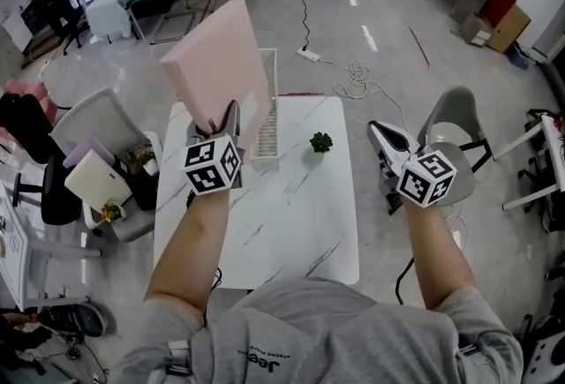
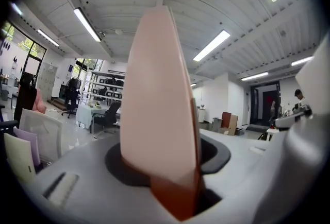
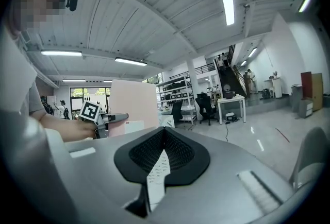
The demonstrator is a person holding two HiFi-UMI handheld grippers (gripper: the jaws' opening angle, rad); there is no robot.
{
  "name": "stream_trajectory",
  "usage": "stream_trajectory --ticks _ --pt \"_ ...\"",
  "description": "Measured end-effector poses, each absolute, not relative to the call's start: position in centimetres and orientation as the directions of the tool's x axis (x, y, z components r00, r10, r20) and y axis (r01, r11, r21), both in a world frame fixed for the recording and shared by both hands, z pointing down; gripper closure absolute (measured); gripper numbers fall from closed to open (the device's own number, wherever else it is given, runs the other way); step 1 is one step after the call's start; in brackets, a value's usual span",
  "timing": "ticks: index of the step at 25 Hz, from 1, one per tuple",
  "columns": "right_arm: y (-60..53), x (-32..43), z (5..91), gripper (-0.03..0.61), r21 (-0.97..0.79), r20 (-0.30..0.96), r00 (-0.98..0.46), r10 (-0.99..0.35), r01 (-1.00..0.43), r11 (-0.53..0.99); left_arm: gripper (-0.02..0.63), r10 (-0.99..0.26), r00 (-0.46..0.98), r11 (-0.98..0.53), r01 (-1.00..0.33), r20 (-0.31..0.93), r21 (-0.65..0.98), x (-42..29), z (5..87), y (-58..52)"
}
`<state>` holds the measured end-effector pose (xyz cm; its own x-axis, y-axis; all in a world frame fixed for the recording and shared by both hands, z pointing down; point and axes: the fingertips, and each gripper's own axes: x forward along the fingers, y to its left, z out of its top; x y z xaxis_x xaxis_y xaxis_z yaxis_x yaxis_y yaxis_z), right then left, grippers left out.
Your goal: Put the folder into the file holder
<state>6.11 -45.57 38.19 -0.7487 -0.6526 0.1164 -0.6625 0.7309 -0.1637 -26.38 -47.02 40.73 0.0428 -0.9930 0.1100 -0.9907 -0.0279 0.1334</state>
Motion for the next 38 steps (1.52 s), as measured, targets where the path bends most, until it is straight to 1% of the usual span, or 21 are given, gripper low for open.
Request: stream_trajectory --ticks 4,11,16,21,30,36,38 --pt "-46.6 6.7 39.8 0.575 -0.172 0.138 -0.739 -0.659 -0.673 0.719 0.359 -0.993 0.021 -0.008 -0.994 0.113 0.108 -25.2 42.3 -49.4" --pt "-47.3 8.0 42.7 0.574 -0.202 0.19 -0.728 -0.659 -0.686 0.699 0.359 -0.99 -0.069 0.083 -0.99 0.12 0.115 -24.5 44.9 -51.7" --pt "-47.6 8.8 43.7 0.575 -0.216 0.201 -0.722 -0.663 -0.692 0.688 0.359 -0.992 -0.079 0.088 -0.992 0.1 0.092 -23.8 46.1 -52.8" --pt "-47.7 9.5 44.9 0.574 -0.237 0.215 -0.717 -0.663 -0.697 0.677 0.359 -0.994 -0.074 0.085 -0.987 0.076 0.139 -23.6 47.6 -52.9" --pt "-47.8 10.3 46.5 0.574 -0.266 0.234 -0.713 -0.661 -0.701 0.662 0.373 -0.999 -0.008 0.013 -0.99 0.034 0.14 -21.9 49.1 -53.3" --pt "-48.1 10.1 46.7 0.575 -0.278 0.234 -0.718 -0.655 -0.695 0.663 0.362 -0.994 0.108 -0.107 -0.987 0.009 0.12 -20.4 49.0 -53.3" --pt "-48.2 10.1 46.8 0.574 -0.282 0.234 -0.719 -0.654 -0.694 0.663 0.341 -0.988 0.156 -0.153 -0.981 0.009 0.122 -19.9 48.9 -53.2"
